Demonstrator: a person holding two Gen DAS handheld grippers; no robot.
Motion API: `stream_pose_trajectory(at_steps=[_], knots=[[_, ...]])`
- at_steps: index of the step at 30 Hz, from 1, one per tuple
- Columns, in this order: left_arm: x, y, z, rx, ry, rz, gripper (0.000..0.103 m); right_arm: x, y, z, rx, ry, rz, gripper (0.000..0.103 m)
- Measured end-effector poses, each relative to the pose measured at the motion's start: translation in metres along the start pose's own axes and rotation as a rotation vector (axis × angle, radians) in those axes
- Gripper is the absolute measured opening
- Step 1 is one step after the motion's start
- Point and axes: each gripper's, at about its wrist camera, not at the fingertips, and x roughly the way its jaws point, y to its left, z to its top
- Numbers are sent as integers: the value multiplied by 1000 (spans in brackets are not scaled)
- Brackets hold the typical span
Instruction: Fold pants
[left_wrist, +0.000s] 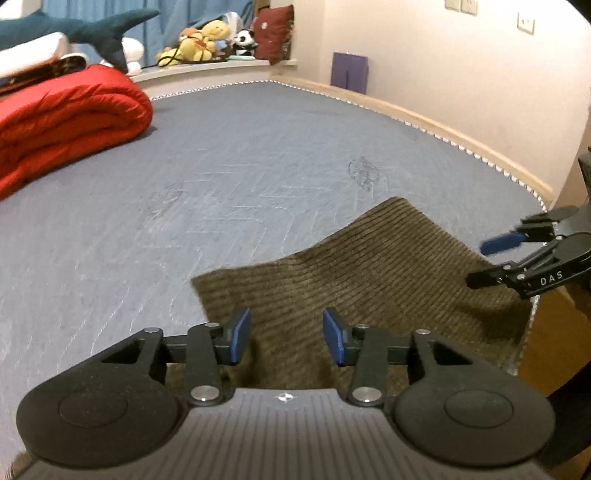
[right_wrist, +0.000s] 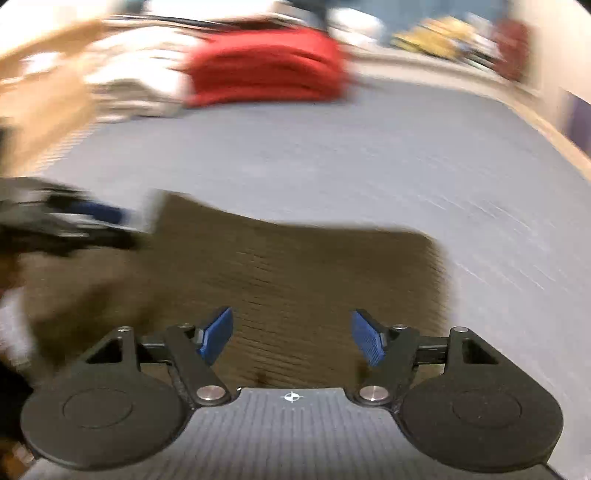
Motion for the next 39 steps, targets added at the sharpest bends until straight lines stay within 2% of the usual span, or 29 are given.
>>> stream_pose_trajectory(at_steps=[2,4,6,7,10,13,19,25,26,28,29,31,32,34,36,38,39], knots=[[12,1,3,-5,9,17,43,8,-17,-12,61,54,-23,73],[29,5,4,-12,39,45,40,9,-25,-24,86,73,-47,73],[50,11,1,4,110,119,36,8,-25,-32,70,76,-71,77],[57,14,-1,10,135,154,37,7,-25,-35,63,81,-88,80],[60,20,1,-34,147,150,37,12,-37,-39,116,122,-119,82],[50,15,5,-37,142,164,38,12,-56,-41,210,150,-90,83],[16,8,7,-50,100,81,40,17,-69,-43,304,186,-33,83],[-4,-14,-9,22,120,-76,43,17,-79,-48,366,192,2,79],[-4,-19,-12,34,133,-100,43,16,-79,-49,370,190,9,78],[-2,-28,-23,48,186,-161,46,15,-80,-50,383,186,39,65],[2,-32,-30,53,224,-179,47,14,-79,-50,385,184,39,64],[18,-40,-46,93,349,-174,50,12,-79,-51,390,179,42,52],[23,-46,-54,137,374,-165,50,11,-79,-50,402,174,42,49],[21,-53,-53,191,358,-151,53,6,-79,-48,419,162,48,35],[15,-46,-41,129,323,-146,57,-5,-74,-43,414,127,52,28],[1,-33,-23,39,218,-157,66,-23,-57,-33,330,54,50,25],[-7,-27,-16,-4,169,-166,77,-33,-48,-28,284,14,54,24]])
